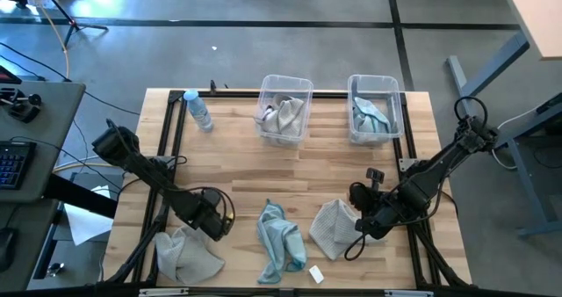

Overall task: Sort microfiber towel by color & place in baskets
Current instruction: Put the white microfiber cloth into the left transparent bin

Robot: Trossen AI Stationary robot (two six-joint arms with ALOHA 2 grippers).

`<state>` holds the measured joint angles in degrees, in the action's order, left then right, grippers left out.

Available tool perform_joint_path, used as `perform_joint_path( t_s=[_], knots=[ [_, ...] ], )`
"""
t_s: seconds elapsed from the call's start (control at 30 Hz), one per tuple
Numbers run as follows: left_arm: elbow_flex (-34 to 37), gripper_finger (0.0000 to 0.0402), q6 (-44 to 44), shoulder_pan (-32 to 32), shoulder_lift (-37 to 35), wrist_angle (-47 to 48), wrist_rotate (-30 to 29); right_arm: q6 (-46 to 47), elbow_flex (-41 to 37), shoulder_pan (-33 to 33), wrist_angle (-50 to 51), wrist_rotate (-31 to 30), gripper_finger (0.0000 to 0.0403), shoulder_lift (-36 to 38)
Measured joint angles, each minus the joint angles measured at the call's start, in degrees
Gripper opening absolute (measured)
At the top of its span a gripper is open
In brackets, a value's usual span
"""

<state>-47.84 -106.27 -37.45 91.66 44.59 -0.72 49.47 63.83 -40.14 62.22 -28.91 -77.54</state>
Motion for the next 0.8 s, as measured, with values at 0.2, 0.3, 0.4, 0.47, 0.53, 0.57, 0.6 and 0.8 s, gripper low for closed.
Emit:
perform_joint_path(
  t_s=[0.2, 0.3, 0.4, 0.47, 0.53, 0.57, 0.6, 0.8],
  knots=[
    [2.74, 0.0103, -0.14, 0.00, -0.04, -3.21, 0.38, 0.00, 0.00, 0.00, 0.00, -0.26, 0.0000, 0.00],
    [2.81, 0.0115, 0.69, 0.21, 0.05, -3.05, 0.30, -0.02, 0.00, 0.00, -0.04, -1.20, 0.0000, 0.00],
    [2.85, 0.0103, 1.98, 0.58, 0.11, -3.00, 1.06, -0.02, 0.00, 0.00, -0.04, -2.33, 0.0000, 0.00],
    [2.91, 0.0072, 2.84, 0.82, 0.11, -2.69, 1.73, -0.10, 0.00, 0.00, -0.02, -2.72, 0.0000, 0.00],
    [2.95, 0.0028, 3.29, 0.99, 0.13, -2.19, 1.74, -0.93, 0.00, 0.00, -0.02, -2.87, 0.0000, 0.00],
    [2.96, 0.0015, 3.22, 1.09, 0.13, -2.08, 1.77, -1.45, 0.00, 0.00, -0.02, -2.99, 0.0000, 0.00],
    [2.96, 0.0010, 3.05, 1.14, 0.13, -1.97, 1.83, -1.78, 0.00, 0.00, 0.00, -3.14, 0.0000, 0.00],
    [-1.20, 0.0001, 4.49, 1.69, 0.63, 6.33, 1.46, -1.97, 0.00, 0.00, 0.00, -5.02, 0.0000, 0.00]
  ],
)
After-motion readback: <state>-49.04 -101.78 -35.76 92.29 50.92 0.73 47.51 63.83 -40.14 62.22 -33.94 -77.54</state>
